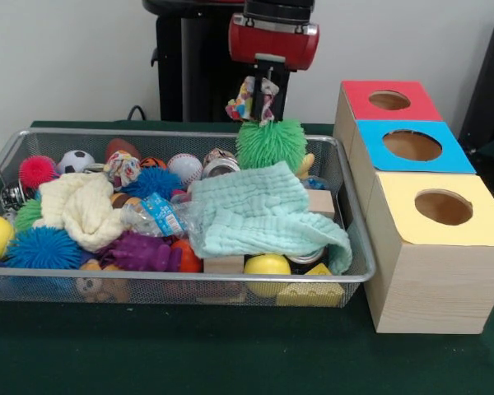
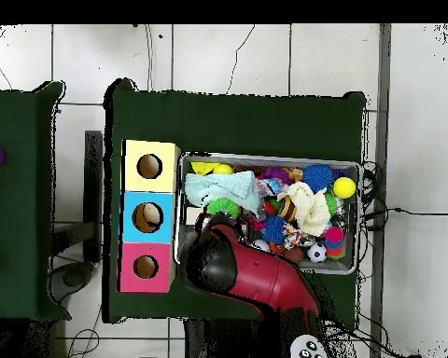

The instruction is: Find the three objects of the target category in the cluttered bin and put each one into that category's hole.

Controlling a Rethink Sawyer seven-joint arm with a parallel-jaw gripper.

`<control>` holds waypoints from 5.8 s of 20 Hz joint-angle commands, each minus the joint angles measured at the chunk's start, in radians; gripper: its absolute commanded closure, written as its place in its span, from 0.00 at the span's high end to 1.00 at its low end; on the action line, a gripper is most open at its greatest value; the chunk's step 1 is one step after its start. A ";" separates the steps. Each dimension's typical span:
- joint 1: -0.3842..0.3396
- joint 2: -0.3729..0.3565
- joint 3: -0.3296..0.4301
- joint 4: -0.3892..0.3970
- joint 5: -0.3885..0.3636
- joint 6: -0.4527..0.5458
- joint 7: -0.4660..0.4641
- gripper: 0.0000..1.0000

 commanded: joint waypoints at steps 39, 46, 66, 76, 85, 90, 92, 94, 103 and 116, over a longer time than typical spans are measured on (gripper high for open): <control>-0.326 0.166 0.206 0.045 -0.196 -0.189 0.097 1.00; -0.299 0.198 0.193 0.057 -0.210 -0.253 0.152 1.00; -0.333 0.307 0.152 0.017 -0.330 -0.322 0.111 1.00; -0.358 0.265 0.158 0.038 -0.359 -0.303 0.127 1.00; -0.374 0.232 0.174 0.048 -0.361 -0.264 0.131 1.00; -0.370 0.248 0.166 0.054 -0.367 -0.289 0.138 1.00; -0.367 0.269 0.163 0.042 -0.370 -0.306 0.138 1.00; -0.361 0.284 0.158 0.033 -0.368 -0.318 0.142 1.00; -0.330 0.312 0.129 0.031 -0.386 -0.435 0.177 0.00; -0.317 0.195 0.177 0.074 -0.293 -0.332 0.222 0.00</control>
